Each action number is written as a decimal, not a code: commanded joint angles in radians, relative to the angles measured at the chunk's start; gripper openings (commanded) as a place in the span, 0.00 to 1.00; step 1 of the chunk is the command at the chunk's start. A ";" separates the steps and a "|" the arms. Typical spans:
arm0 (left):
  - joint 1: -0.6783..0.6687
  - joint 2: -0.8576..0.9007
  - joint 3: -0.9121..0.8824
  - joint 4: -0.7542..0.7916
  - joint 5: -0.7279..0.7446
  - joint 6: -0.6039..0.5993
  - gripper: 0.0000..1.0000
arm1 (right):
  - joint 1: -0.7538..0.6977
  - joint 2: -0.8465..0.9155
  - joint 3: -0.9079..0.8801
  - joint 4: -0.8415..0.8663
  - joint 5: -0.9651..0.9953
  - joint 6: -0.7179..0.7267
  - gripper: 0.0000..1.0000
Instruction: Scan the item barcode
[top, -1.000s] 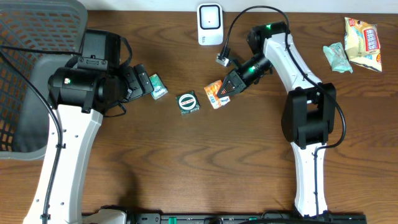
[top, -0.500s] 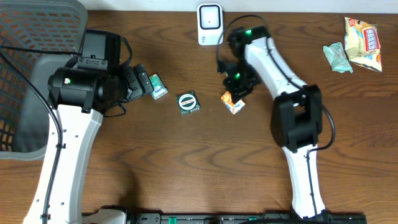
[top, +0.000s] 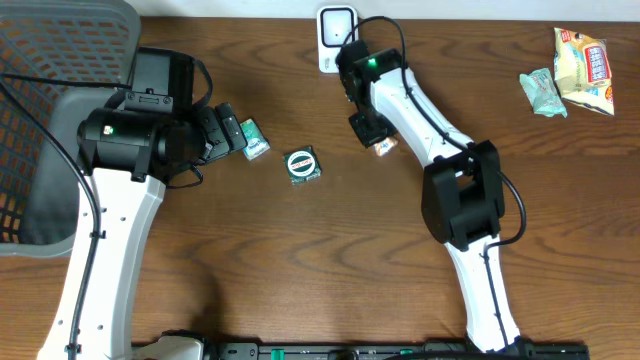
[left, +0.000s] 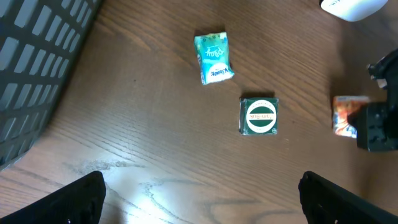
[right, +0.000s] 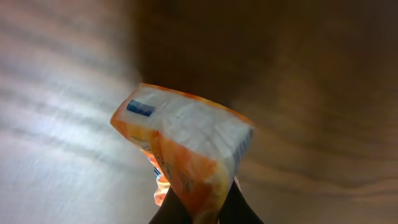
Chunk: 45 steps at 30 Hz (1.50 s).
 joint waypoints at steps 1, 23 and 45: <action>0.002 -0.005 0.010 -0.004 -0.010 0.006 0.98 | 0.017 -0.002 0.000 0.061 0.238 0.032 0.01; 0.002 -0.005 0.010 -0.004 -0.010 0.006 0.98 | 0.006 0.023 0.220 0.884 0.039 -0.575 0.01; 0.002 -0.005 0.010 -0.004 -0.010 0.006 0.98 | 0.002 0.085 0.220 0.799 0.114 -0.605 0.01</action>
